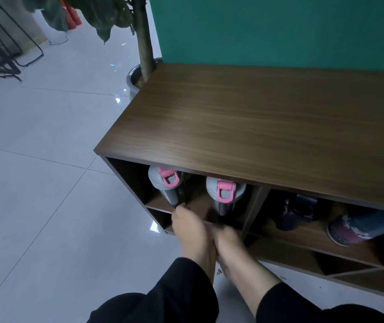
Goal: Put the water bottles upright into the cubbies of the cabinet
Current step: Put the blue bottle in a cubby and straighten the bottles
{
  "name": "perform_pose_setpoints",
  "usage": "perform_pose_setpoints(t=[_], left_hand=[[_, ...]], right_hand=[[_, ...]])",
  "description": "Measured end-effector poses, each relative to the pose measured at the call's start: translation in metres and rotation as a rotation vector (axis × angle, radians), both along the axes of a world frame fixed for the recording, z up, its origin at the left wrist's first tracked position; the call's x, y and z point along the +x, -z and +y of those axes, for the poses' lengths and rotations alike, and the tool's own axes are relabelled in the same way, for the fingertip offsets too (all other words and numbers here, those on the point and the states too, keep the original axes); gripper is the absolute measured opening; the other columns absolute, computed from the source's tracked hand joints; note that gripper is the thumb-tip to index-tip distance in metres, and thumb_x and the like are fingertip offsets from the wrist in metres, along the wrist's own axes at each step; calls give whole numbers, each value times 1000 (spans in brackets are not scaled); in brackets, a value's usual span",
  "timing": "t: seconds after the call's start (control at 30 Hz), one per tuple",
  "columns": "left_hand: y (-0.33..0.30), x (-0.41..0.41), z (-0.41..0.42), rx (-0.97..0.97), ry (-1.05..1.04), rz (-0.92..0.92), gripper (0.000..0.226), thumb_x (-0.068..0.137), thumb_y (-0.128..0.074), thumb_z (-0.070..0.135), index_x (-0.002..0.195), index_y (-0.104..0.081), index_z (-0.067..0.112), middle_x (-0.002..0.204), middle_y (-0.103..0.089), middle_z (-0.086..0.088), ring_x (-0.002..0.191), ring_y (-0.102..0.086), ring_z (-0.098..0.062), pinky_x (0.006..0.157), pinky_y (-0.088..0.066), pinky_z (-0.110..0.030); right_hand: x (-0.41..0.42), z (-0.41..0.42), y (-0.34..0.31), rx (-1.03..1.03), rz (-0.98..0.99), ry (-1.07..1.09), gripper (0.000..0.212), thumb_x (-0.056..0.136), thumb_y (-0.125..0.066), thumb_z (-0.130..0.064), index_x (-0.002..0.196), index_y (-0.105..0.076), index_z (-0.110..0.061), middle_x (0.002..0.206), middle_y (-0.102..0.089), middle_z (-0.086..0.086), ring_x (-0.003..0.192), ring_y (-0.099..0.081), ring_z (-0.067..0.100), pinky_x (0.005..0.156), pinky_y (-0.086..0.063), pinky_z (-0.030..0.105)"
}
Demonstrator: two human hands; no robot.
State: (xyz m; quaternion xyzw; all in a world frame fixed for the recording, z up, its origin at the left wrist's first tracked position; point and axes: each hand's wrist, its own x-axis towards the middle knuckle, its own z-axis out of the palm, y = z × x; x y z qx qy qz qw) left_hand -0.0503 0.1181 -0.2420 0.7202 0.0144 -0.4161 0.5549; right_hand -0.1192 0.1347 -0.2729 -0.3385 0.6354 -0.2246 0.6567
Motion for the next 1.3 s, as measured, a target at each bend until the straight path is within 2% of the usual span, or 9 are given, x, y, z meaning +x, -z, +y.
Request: perform_pose_setpoints(t=[0.07, 0.13, 0.2, 0.3, 0.47, 0.7, 0.97, 1.17, 1.3], left_hand=[[-10, 10, 3, 7, -113, -48, 44, 101, -30, 17, 129, -54, -8, 134, -55, -28, 121, -52, -43, 100, -41, -43], [-18, 24, 0, -33, -250, -41, 44, 103, -31, 17, 140, -47, -2, 138, -53, -21, 126, -49, -40, 102, -40, -41], [-21, 43, -7, -34, -292, -39, 46, 102, -33, 20, 144, -47, 7, 141, -53, -13, 128, -49, -35, 102, -39, -36], [-10, 62, -15, -45, -269, 82, 53, 87, -39, 33, 132, -55, 10, 132, -61, -19, 120, -59, -37, 101, -46, -45], [-3, 66, -21, -113, -175, 140, 35, 100, -38, 34, 80, -62, 18, 79, -65, 2, 71, -59, -12, 68, -44, -29], [-4, 75, -27, -187, -169, 201, 44, 106, -30, 42, 99, -67, 18, 85, -69, 3, 73, -63, -8, 60, -43, -27], [-12, 77, -28, -199, -175, 176, 53, 106, -24, 48, 109, -64, 13, 80, -68, 3, 44, -66, 2, 58, -37, -26], [-15, 77, -27, -210, -175, 201, 55, 105, -23, 51, 104, -66, 15, 84, -70, 4, 72, -63, -5, 62, -41, -27], [-13, 76, -27, -210, -215, 202, 57, 101, -29, 56, 111, -65, 13, 103, -73, -6, 94, -70, -22, 89, -55, -38]], right_hand=[[9, -3, -2, 35, -58, -29, 21, 95, -55, -24, 99, -73, -16, 78, -74, 0, 82, -66, 18, 86, -52, 39], [20, -11, -6, -17, -58, -124, 25, 97, -51, -18, 116, -66, -24, 99, -71, -9, 92, -60, 8, 94, -46, 35], [34, -21, -5, -94, -50, -212, 53, 96, -47, -16, 148, -38, -25, 127, -58, -8, 108, -54, 12, 102, -42, 36], [60, -35, -2, -159, -28, -284, 75, 88, -45, -38, 154, -10, -42, 132, -59, 2, 114, -61, 28, 96, -53, 44], [72, -61, -7, -280, 59, -305, 51, 94, -48, -13, 140, -29, -22, 132, -53, -1, 108, -55, 23, 78, -52, 27], [83, -51, 15, -276, 0, -255, 46, 95, -49, -11, 136, -37, -27, 120, -63, 4, 101, -62, 16, 66, -53, 14], [88, -43, 38, -280, -42, -204, 78, 69, -46, -40, 140, -15, -51, 150, -45, 1, 133, -48, 21, 107, -44, 50], [82, -38, 23, -350, -1, -268, 81, 73, -43, -39, 147, -11, -43, 157, -33, 4, 139, -40, 22, 109, -41, 51], [81, -39, 28, -346, 34, -264, 79, 75, -44, -37, 146, -11, -45, 155, -38, 4, 137, -43, 24, 106, -44, 51]])
